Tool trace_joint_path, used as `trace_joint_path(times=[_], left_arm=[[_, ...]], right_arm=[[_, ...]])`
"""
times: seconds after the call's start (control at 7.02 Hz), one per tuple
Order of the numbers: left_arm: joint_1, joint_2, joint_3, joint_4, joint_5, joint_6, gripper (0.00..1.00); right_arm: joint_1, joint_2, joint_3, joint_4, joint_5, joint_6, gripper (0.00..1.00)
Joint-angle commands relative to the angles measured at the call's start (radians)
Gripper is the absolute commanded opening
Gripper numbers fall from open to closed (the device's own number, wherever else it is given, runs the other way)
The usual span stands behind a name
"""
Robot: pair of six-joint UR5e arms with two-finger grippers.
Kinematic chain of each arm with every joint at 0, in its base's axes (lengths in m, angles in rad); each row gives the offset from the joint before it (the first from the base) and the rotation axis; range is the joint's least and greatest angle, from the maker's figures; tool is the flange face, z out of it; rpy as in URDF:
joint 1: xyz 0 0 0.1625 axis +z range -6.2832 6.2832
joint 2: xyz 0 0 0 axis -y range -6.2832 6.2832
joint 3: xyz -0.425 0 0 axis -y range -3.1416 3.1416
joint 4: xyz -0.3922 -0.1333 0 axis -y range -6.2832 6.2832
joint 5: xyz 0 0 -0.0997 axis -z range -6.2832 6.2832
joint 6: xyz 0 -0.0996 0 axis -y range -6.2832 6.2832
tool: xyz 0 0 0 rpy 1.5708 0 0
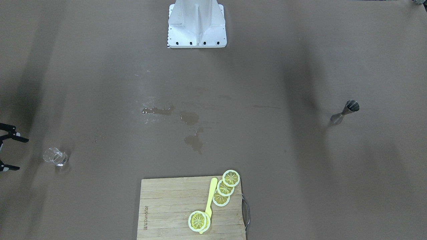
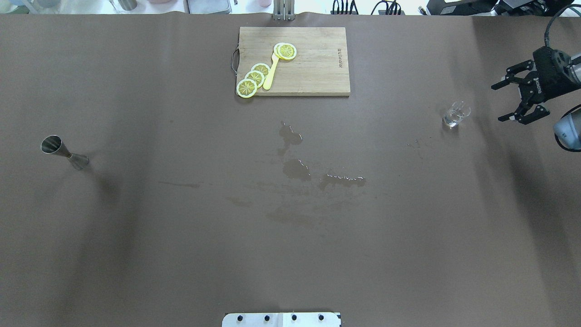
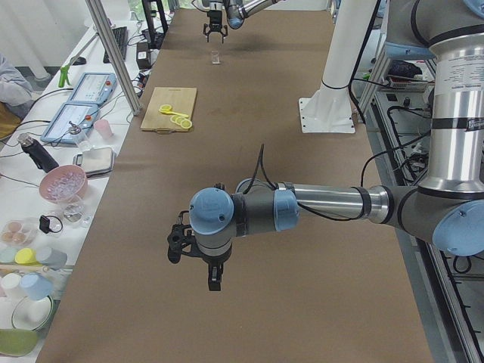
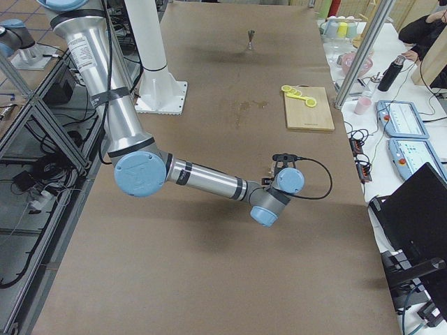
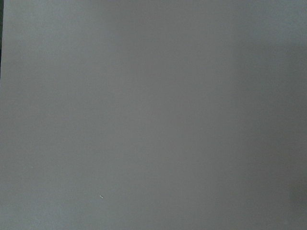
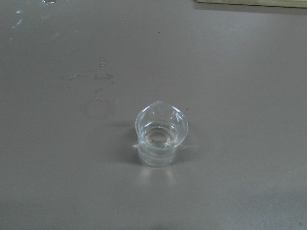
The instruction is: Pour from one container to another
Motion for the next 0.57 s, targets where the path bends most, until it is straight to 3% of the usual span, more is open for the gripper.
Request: trace_joint_path(times=[0.0,0.14,0.43], left_arm=[[0.004,-0.001,-0.012,-0.045,-0.007,0.004,0.98],[0.02,-0.003,-0.023,-0.067,-0.008,0.004,0.98],[0.049,0.023,-0.023,-0.252,-0.1,0.005,0.98]], right_arm=[[-0.02,0.01,-0.001,0.0,-0.009,0.0,1.0],[-0.02,0.021,-0.002,-0.002,-0.024,0.0,1.0],[-0.029,0.039,-0.005,-0.005,-0.041,0.001,1.0]])
